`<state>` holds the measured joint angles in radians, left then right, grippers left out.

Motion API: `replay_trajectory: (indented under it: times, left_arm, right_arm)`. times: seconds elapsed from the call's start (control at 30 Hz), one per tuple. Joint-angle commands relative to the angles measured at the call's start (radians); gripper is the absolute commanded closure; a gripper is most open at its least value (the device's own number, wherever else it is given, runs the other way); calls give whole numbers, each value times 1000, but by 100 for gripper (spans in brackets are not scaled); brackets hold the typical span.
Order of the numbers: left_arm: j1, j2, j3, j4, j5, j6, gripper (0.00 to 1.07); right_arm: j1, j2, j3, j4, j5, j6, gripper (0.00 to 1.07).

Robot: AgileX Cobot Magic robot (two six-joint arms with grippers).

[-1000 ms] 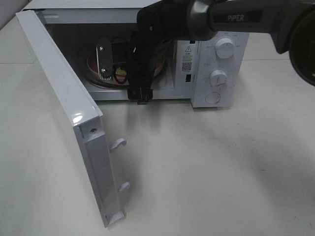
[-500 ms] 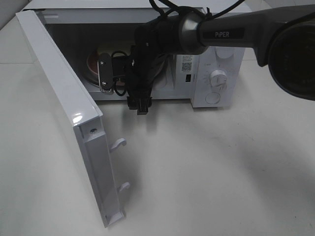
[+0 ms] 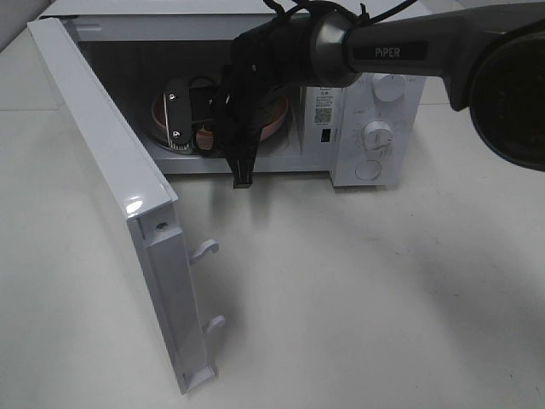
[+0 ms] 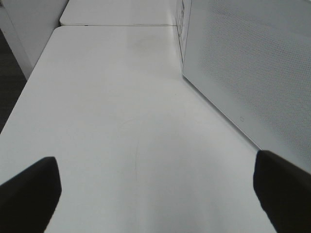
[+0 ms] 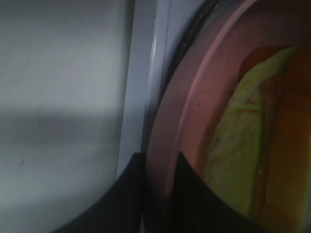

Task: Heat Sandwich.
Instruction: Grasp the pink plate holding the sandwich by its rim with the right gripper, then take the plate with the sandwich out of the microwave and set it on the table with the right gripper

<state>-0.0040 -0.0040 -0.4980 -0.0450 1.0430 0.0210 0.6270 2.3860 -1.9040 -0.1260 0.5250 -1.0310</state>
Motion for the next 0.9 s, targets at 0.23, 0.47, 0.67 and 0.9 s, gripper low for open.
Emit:
replay_trajectory:
  times: [0.23,0.47,0.67,0.9]
  left_arm:
    - [1,-23,2,3,-8,-9,3]
    - [1,-23,2,3,-8,-9,3]
    - [1,-23,2,3,-8,-9,3]
    - [1,-23,2,3,-8,-9,3]
  right_arm:
    - [1,1,7,26,70,11,107]
    - [1,1,7,25,74,8,107]
    - [1,-11,8,10,111,-44,107]
    - [1,-98,64,18,146,-214,107]
